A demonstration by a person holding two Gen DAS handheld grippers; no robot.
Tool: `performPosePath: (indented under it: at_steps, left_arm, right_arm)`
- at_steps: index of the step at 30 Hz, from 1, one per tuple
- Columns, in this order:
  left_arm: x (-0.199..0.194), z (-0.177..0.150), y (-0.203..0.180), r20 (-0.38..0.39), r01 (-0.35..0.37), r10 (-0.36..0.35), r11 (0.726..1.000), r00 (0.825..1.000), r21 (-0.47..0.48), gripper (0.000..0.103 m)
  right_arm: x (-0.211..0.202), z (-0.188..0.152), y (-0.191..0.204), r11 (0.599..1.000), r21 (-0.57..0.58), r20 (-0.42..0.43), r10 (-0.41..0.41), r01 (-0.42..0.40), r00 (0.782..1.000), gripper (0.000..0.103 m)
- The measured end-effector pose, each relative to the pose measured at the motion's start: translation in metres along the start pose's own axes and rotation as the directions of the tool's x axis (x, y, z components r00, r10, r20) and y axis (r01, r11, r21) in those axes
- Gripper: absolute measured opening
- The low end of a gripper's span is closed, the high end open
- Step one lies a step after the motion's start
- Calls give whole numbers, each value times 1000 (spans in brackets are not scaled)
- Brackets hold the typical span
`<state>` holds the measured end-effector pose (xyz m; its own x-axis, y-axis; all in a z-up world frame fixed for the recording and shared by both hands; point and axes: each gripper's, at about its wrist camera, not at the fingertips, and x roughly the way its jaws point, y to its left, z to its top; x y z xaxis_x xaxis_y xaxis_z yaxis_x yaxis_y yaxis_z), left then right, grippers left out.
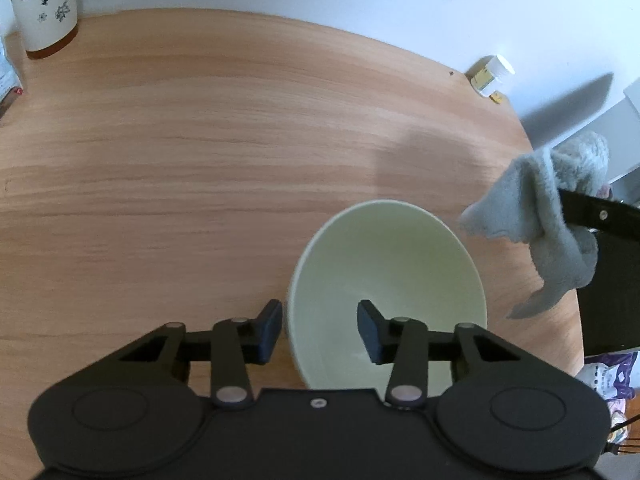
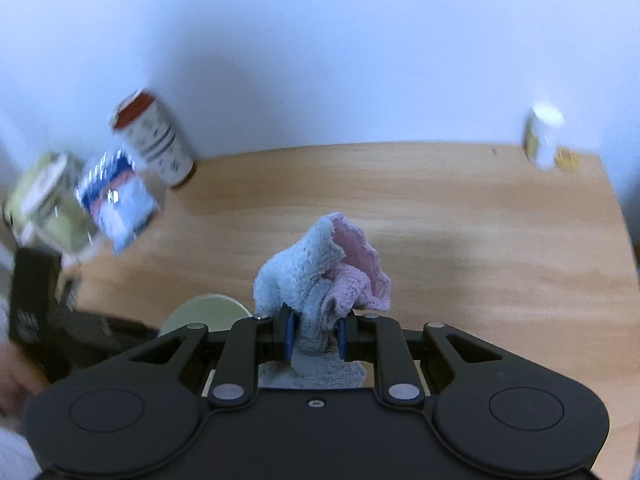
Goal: Clean bowl
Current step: 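Lift the towel out of the bowl with the right gripper while the left gripper holds the rim, then tilt the bowl up with the left gripper while the right gripper wipes its outer wall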
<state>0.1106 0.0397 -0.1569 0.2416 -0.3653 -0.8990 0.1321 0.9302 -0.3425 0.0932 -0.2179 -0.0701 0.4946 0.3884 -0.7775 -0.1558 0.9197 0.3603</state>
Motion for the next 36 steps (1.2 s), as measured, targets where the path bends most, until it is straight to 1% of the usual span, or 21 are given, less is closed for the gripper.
performPosePath:
  at_steps: [2, 4, 5, 6, 8, 10, 12, 14, 17, 20, 23, 25, 26, 28, 30, 33, 35, 36]
  left_arm:
    - [0, -2, 0, 4, 0, 0, 1000, 1000, -4, 39]
    - [1, -4, -1, 19, -13, 13, 1000, 1000, -14, 37]
    - [1, -5, -1, 29, -25, 25, 999, 999, -21, 30]
    - [1, -6, -1, 36, -35, 36, 999, 999, -26, 22]
    - [1, -9, 0, 46, -42, 43, 999, 998, -34, 14]
    - [1, -12, 0, 59, -32, 34, 999, 998, -43, 13]
    - [2, -14, -3, 74, -37, 40, 998, 996, -41, 13]
    - [0, -17, -5, 105, -37, 40, 999, 994, -34, 10]
    - [-3, -19, -10, 131, -42, 43, 999, 990, -12, 9]
    - [-5, -18, -20, 158, -55, 43, 996, 986, 70, 9]
    - [-8, -16, -29, 178, -68, 40, 985, 983, 156, 9]
    - [-12, -15, -37, 195, -85, 38, 967, 980, 239, 10]
    - [-14, -15, -41, 205, -95, 36, 954, 978, 284, 11]
    - [-18, -15, -50, 226, -110, 21, 915, 974, 388, 11]
    - [-19, -16, -53, 232, -120, 18, 894, 972, 432, 11]
    - [-20, -16, -53, 244, -119, -5, 861, 970, 494, 12]
    - [-22, -17, -53, 259, -129, -14, 840, 966, 527, 12]
    - [-23, -17, -52, 265, -129, -19, 836, 964, 533, 12]
  right_arm:
    - [0, -1, -7, 1000, 16, -9, 18, -18, 1000, 23]
    - [0, -1, -9, 1000, -17, -20, 20, -20, 1000, 23]
    - [0, -1, -10, 999, -24, -22, 22, -23, 1000, 23]
    - [-1, -3, -11, 999, -34, -27, 30, -31, 999, 23]
    - [0, -5, -14, 998, -39, -36, 47, -49, 998, 23]
    - [1, -6, -19, 997, -39, -45, 68, -69, 997, 23]
    - [2, -7, -21, 996, -40, -55, 75, -78, 996, 23]
    - [3, -8, -21, 995, -52, -64, 80, -83, 995, 23]
    - [6, -9, -24, 995, -59, -74, 82, -86, 994, 23]
    - [9, -10, -25, 995, -30, -73, 90, -93, 993, 23]
    - [11, -6, -20, 996, -43, -65, 76, -79, 995, 23]
    - [12, -1, -15, 997, -27, -61, 76, -78, 995, 23]
    - [13, 3, -12, 996, -13, -57, 91, -92, 994, 23]
    - [16, 9, -5, 993, 4, -56, 121, -121, 991, 23]
    - [24, 16, 7, 990, 13, -66, 141, -141, 988, 23]
    - [38, 23, 21, 983, 43, -100, 179, -176, 979, 23]
    - [55, 27, 35, 976, 67, -135, 216, -208, 967, 23]
    - [66, 28, 43, 976, 69, -161, 215, -207, 963, 23]
